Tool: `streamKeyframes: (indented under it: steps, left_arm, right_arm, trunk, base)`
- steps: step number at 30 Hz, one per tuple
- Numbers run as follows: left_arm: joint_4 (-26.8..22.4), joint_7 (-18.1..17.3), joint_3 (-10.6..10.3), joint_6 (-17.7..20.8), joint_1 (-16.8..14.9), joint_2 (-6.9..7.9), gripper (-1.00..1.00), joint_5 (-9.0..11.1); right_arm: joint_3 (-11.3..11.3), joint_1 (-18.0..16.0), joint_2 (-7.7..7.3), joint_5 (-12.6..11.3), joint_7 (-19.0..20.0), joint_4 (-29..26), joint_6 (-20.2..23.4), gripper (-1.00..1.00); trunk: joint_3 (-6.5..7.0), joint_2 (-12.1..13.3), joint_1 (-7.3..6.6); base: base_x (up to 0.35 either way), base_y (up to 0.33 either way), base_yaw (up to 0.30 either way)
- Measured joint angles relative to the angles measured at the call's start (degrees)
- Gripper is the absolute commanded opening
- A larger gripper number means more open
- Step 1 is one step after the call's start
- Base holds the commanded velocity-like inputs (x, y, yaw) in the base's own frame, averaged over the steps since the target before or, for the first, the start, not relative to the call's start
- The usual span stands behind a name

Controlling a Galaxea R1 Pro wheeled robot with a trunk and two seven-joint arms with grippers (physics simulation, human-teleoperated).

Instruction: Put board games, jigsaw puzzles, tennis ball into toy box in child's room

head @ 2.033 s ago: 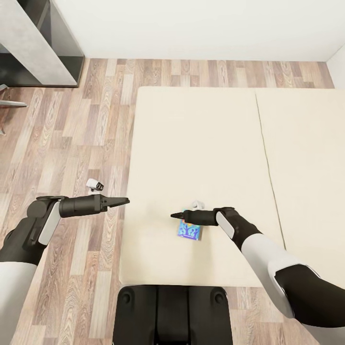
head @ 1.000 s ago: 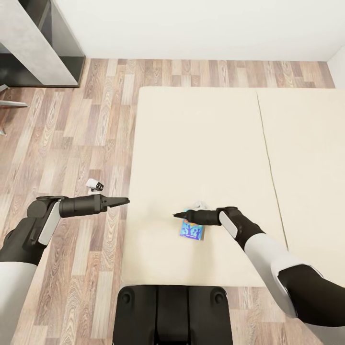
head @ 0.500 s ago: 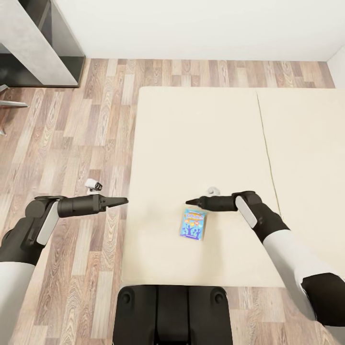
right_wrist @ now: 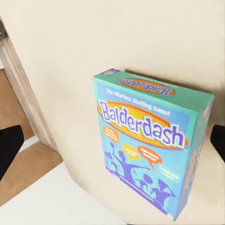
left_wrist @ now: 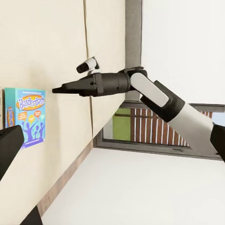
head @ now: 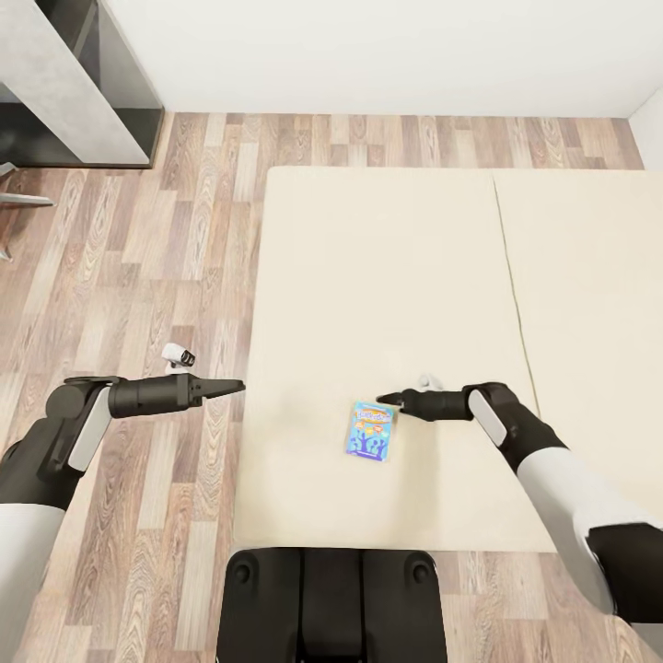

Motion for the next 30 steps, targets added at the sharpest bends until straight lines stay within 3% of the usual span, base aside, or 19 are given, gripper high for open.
streamKeyframes:
  steps: [6,30]
  left_arm:
    - [0.0,0.0,0.0,0.0,0.0,0.16,1.0,0.0]
    - [0.0,0.1,0.0,0.0,0.0,0.22,1.0,0.0]
  right_arm:
    - [-0.1,0.0,-0.11,0.1,-0.5,2.8,-4.2,1.0]
    - [0.3,0.0,1.3,0.3,-2.0,7.4,-8.8,1.0]
  trunk:
    - [0.0,0.0,0.0]
    - [0.0,0.0,0.0]
  base:
    - [0.0,0.0,0.0]
    - [0.0,0.0,0.0]
